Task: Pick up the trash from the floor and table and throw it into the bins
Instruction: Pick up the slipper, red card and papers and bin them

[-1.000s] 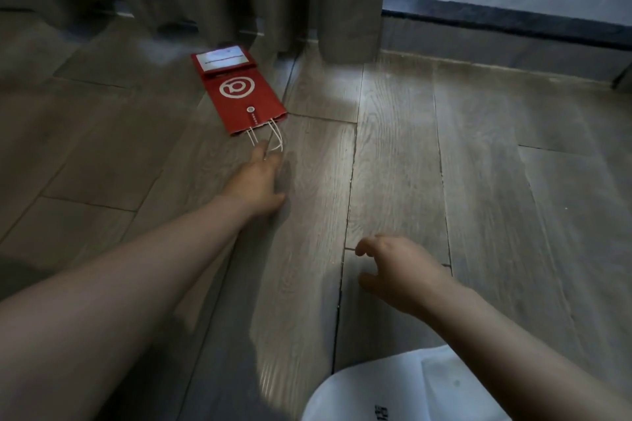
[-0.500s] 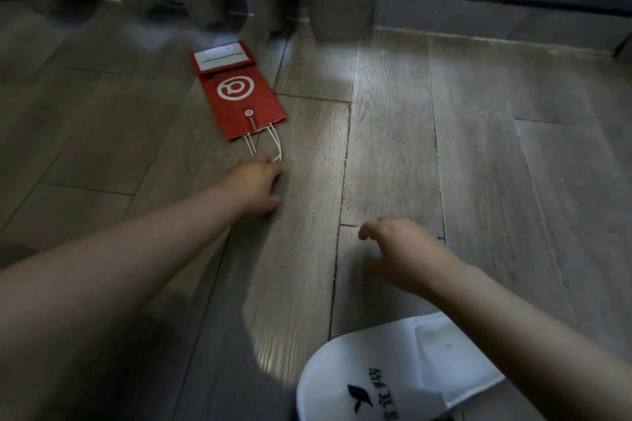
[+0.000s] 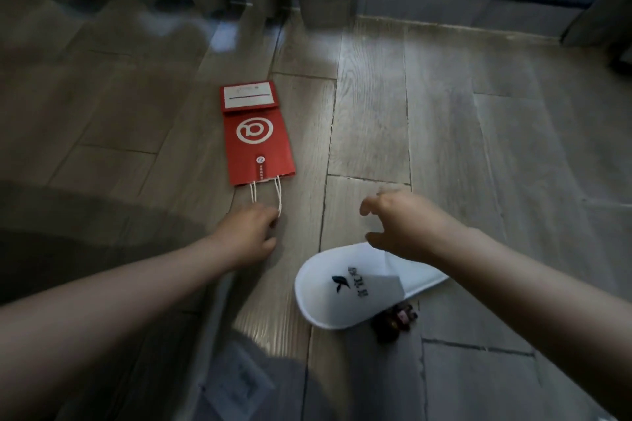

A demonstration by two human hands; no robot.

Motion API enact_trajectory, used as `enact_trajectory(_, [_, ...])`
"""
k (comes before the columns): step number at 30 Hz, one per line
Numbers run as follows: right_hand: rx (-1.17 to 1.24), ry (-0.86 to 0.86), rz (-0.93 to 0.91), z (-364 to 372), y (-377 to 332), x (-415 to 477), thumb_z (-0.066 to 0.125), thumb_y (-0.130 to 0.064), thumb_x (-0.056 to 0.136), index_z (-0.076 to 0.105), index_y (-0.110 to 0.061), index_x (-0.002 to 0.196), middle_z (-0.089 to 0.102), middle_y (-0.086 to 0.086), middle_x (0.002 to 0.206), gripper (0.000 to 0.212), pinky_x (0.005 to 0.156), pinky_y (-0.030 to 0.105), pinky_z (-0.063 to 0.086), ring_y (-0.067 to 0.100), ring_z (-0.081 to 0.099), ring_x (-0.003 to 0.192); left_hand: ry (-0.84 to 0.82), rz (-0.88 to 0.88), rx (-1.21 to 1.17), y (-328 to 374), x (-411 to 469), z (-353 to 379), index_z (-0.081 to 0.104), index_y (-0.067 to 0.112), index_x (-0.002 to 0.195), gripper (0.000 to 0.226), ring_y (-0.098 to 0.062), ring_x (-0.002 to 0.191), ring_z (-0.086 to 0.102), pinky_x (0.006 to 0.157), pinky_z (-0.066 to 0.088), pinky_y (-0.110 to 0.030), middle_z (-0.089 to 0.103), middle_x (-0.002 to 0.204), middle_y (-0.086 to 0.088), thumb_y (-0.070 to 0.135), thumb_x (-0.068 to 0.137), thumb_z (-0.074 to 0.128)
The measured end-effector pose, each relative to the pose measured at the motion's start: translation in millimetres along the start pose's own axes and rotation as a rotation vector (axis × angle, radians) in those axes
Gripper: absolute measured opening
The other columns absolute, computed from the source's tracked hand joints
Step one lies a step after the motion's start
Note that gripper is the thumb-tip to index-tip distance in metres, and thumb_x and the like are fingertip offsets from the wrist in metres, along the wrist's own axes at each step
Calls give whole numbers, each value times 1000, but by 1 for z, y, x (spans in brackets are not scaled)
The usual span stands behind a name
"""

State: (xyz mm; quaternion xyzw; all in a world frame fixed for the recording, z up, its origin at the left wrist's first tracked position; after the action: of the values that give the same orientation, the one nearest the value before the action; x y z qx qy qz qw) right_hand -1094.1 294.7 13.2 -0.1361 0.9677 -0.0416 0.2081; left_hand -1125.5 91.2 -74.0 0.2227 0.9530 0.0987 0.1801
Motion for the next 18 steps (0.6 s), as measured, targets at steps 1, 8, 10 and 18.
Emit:
enact_trajectory(1, [3,-11,3,2,-2,-6,61,-32,90,52,-18,133,56,2,132,46,95,32,45,21,52,120,16,-6,-28,1,-11,0,54,15,91,17,-28,95,56,74,40,-32,60,99,-9,27,82,61])
enact_trajectory(8, [-72,-89,3,20,-6,-25,59,-31,89,56,-14,125,60,6,120,40,88,36,48,24,57,108,-106,48,32,28,-68,19,48,20,87,23,-27,88,59,63,33,-30,64,95,-5,41,89,55])
enact_trajectory(10, [-84,-100,-1,24,-7,-25,60,-32,89,56,-15,124,60,6,118,39,86,35,48,25,57,107,-194,108,59,43,-75,25,51,20,90,27,-25,88,59,66,38,-31,63,97,-5,46,91,51])
enact_trajectory(18, [-111,-115,7,30,-6,-28,60,-31,89,54,-17,128,59,5,120,42,85,33,45,23,55,110,-100,100,25,41,-65,6,55,20,87,29,-21,85,60,71,48,-34,64,93,0,48,85,57])
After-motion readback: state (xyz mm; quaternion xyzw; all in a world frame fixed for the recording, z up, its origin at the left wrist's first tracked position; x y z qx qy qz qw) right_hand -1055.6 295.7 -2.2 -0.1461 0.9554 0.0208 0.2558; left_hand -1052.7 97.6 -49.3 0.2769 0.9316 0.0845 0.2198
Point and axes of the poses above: each hand's wrist, its own x-axis towards the middle knuckle, its own z-axis out of the palm, y = z × x, the point moved 6 cm from there along x, towards the middle knuckle
